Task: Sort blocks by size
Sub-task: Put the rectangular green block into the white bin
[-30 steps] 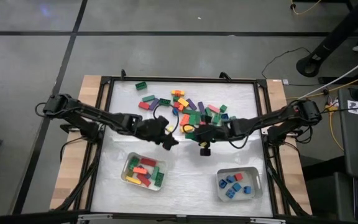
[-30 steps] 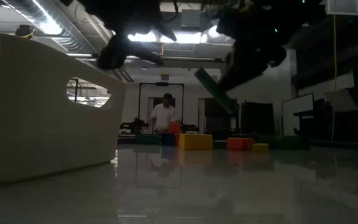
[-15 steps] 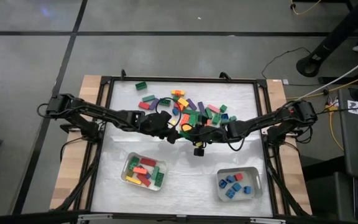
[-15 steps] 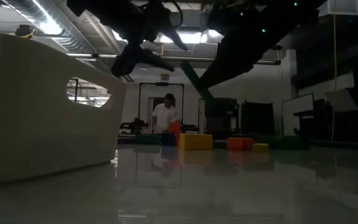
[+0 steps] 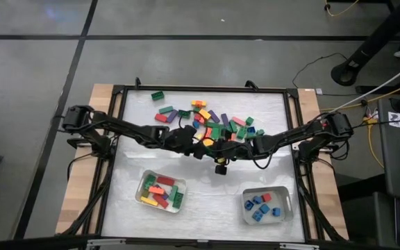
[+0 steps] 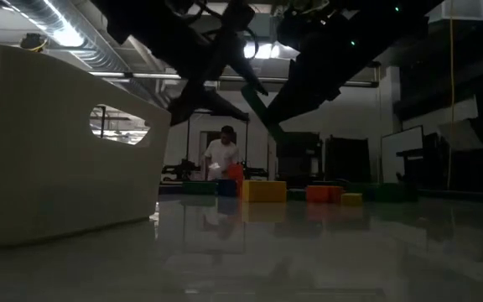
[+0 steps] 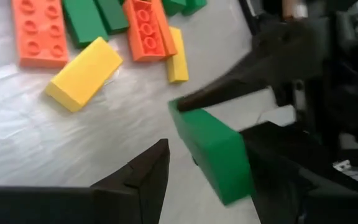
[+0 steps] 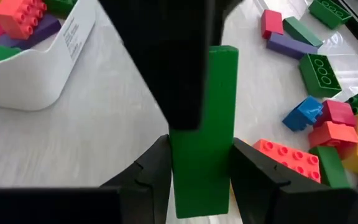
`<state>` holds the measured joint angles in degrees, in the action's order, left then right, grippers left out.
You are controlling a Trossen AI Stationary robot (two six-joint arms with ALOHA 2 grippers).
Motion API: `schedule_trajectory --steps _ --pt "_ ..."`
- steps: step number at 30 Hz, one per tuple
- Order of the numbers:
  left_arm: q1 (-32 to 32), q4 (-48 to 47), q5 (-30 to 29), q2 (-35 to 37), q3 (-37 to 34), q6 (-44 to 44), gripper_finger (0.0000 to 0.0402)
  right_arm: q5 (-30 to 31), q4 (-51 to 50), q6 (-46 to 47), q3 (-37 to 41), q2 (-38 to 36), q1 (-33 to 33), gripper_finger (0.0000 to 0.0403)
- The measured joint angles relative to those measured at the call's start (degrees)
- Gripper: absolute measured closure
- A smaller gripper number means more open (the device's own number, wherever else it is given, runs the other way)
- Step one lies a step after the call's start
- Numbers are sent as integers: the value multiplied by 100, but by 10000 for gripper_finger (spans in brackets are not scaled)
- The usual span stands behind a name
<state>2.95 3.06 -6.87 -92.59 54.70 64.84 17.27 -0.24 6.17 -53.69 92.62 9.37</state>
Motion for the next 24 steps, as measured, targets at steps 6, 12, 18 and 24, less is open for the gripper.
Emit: schedule_trajectory --steps 6,12,18,24 --pt "-130 171 10 -128 0 120 218 -32 -10 7 2 0 0 267" --pt "-158 274 9 -138 0 69 270 -34 10 5 2 0 -2 267" --pt "-156 174 29 -137 2 50 359 28 -14 -14 2 0 -1 267" --pt "-150 165 40 -137 2 -170 361 3 -7 -1 2 0 0 255"
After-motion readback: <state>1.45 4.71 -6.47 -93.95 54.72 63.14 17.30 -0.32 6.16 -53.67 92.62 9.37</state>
